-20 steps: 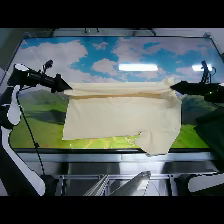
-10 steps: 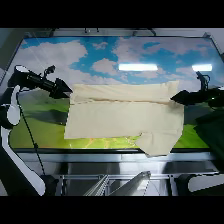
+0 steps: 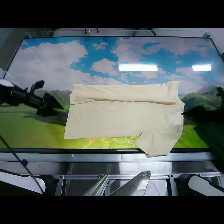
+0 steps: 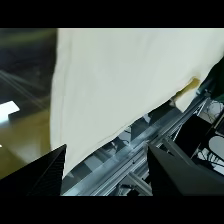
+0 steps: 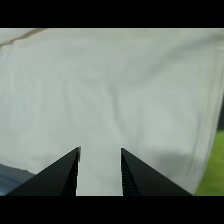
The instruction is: Fold the shirts.
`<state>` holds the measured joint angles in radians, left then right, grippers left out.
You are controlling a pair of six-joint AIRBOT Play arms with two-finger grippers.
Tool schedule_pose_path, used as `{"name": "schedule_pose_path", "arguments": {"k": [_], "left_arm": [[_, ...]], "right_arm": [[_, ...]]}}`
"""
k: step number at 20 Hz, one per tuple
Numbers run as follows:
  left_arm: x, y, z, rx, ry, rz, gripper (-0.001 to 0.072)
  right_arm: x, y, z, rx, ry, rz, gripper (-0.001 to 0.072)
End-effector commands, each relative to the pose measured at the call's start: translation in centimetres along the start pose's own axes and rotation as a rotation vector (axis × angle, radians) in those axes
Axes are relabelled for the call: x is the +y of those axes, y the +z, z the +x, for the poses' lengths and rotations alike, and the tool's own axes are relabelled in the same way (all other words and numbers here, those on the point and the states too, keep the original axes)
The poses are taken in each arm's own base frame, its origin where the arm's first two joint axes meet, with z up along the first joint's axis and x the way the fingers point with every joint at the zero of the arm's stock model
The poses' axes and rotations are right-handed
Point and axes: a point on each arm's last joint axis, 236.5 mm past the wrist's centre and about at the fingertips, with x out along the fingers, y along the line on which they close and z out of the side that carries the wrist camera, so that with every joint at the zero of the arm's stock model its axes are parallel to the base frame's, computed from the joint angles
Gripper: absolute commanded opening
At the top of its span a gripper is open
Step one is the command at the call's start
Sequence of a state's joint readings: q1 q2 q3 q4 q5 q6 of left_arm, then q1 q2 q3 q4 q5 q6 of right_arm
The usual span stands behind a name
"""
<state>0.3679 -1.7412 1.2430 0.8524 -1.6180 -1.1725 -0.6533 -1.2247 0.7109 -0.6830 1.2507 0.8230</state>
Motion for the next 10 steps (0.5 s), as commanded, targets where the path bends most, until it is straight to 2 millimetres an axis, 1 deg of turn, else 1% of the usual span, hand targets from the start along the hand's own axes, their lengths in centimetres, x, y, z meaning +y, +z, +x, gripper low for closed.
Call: {"name": "schedule_pose_path", "arguments": {"k": [1,3,5,7,8,9,10], "left_arm": [[4.0,-4.5,3.8,-0.004,0.067,-0.084,0.0532],[4.3,-4.8,5.6,0.002,0.092,-0.078,0.0532],[4.6,-5.7,7.4,0.046,0.131,-0.059,0.0532],[4.9,-6.8,8.4,0.112,0.158,-0.042,0.0384],[4.6,-7.0,8.6,0.126,0.154,-0.040,0.0380],[4.1,-7.3,8.8,0.142,0.147,-0.034,0.0379],[3.3,-7.3,9.0,0.155,0.129,-0.024,0.0369]], "right_arm": [[0.9,-2.1,-0.6,-0.110,-0.014,0.035,0.0293],[2.0,-2.3,-1.3,-0.134,-0.013,0.071,0.0294],[2.9,-2.8,-2.0,-0.132,-0.009,0.149,0.0297],[3.1,-3.7,-2.6,-0.118,-0.039,0.195,0.0304],[3.1,-4.3,-2.9,-0.108,-0.064,0.210,0.0304],[2.5,-4.9,-3.2,-0.096,-0.108,0.241,0.0304],[1.3,-5.7,-3.6,-0.080,-0.171,0.278,0.0305]]}}
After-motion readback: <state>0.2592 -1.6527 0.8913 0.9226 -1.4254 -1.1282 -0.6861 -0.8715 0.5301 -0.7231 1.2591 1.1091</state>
